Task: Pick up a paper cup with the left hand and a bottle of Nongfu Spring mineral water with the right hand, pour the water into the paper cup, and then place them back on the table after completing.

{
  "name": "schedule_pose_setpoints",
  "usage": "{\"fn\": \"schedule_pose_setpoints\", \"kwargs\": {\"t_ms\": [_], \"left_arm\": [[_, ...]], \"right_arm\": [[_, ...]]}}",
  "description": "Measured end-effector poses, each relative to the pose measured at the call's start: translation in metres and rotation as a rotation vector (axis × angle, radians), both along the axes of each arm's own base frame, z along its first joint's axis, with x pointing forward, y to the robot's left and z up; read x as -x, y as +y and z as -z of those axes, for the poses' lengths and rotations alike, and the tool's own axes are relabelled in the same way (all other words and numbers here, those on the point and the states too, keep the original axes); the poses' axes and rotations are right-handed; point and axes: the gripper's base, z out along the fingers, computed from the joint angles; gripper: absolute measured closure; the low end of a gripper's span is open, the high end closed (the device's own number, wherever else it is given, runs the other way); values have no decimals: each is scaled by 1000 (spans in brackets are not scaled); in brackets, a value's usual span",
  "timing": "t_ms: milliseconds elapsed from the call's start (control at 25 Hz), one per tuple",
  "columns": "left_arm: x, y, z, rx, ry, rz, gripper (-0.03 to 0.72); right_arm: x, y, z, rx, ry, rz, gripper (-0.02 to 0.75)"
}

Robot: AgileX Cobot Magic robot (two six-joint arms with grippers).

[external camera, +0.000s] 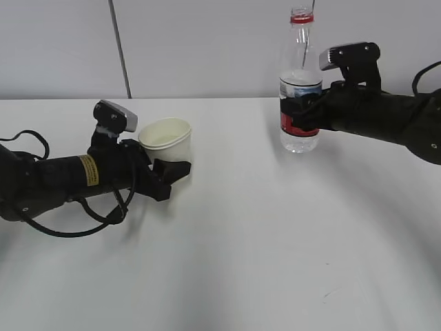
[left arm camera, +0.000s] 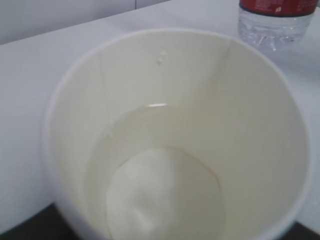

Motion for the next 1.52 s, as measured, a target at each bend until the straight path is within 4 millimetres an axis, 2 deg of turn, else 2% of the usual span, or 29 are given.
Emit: {"fn": "schedule_pose_setpoints", "kwargs": {"t_ms": [640,800,1120,1520], "left_arm": [[-22,61,-2,-41,-67,-192,282],[-24,71,-2,-48,-75,-222,282],[-26,74,-2,-73,-106,-239,282],[-36,74,-11,-73,-150,-251,282]], "right_arm": [[-4,-10,-5,-67,-29,52,328],[-4,-10,-5,-69,-29,55,328],[-5,-10,1,-77,-20,56,328],[-9,-8,28,-118,4,53,328]]}}
